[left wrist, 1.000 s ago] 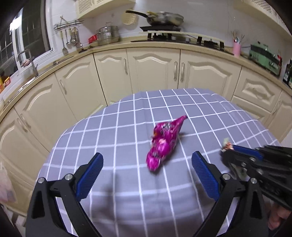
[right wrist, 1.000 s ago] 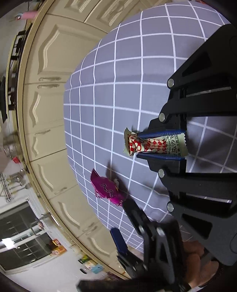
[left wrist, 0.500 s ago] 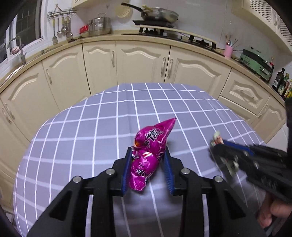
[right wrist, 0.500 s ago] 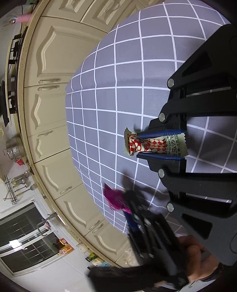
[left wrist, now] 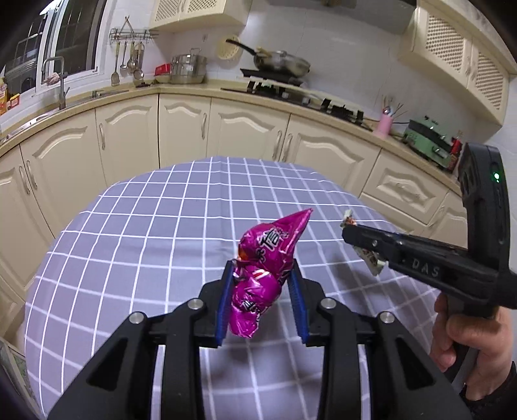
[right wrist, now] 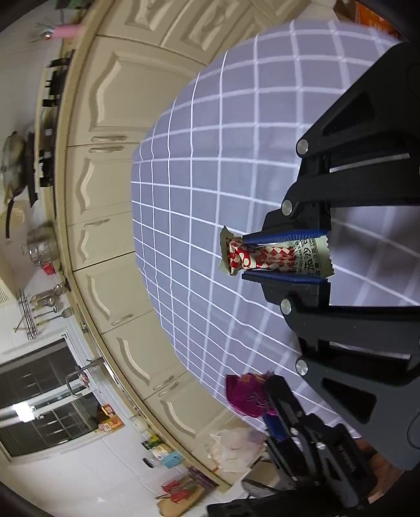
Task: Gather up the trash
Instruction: 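Carry the pink wrapper and red-white packet over the light-blue bin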
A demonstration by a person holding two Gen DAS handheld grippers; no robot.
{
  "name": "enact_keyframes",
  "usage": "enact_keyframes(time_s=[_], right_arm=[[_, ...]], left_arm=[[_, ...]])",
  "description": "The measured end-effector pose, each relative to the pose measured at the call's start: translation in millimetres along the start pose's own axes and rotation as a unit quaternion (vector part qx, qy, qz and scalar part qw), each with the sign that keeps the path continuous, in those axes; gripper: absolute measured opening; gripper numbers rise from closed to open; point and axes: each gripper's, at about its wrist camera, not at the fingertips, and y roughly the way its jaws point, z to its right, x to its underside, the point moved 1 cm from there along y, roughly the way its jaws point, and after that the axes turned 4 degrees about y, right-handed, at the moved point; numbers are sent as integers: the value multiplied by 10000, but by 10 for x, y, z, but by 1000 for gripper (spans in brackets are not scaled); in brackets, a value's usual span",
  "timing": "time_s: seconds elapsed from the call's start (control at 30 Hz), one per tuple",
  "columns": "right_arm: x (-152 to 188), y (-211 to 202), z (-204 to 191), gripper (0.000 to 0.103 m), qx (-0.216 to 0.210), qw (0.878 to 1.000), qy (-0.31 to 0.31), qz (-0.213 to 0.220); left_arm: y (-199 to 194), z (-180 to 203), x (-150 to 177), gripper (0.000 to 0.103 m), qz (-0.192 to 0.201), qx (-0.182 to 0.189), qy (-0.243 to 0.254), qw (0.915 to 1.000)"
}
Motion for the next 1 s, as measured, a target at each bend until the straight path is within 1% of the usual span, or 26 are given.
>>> enact_keyframes(time_s=[0.1,0.3,0.53,0.67,0.8,0.87,0.93,1.0], right_arm=[[98,-224,-1,17,177,9998,-79,87],[286,-683,105,17,394,9988,-68,294],[484,-1299,393,17,476,9965,298,626],[594,-1618,699,17,674,9930,552,797],[795,-1923,1123,17,995,9867,934,880],[917,-2044,1345,17,1180,9826,1135,881],[1093,-2181,1664,17,1375,9758,1467,857],[1261,-2276,1930,17,1575,9689,1725,822]], left_arm=[[-141,142,55,31,79,127,33,9999],[-354,510,153,31,198,367,151,9990],[-573,1031,176,31,355,709,319,9963],[-623,1422,168,31,403,963,593,9928],[-592,1836,241,31,312,1284,843,9876],[-533,2105,326,31,186,1494,1023,9833],[-477,2321,425,31,79,1642,1186,9792],[-372,2590,538,31,-110,1842,1352,9735]])
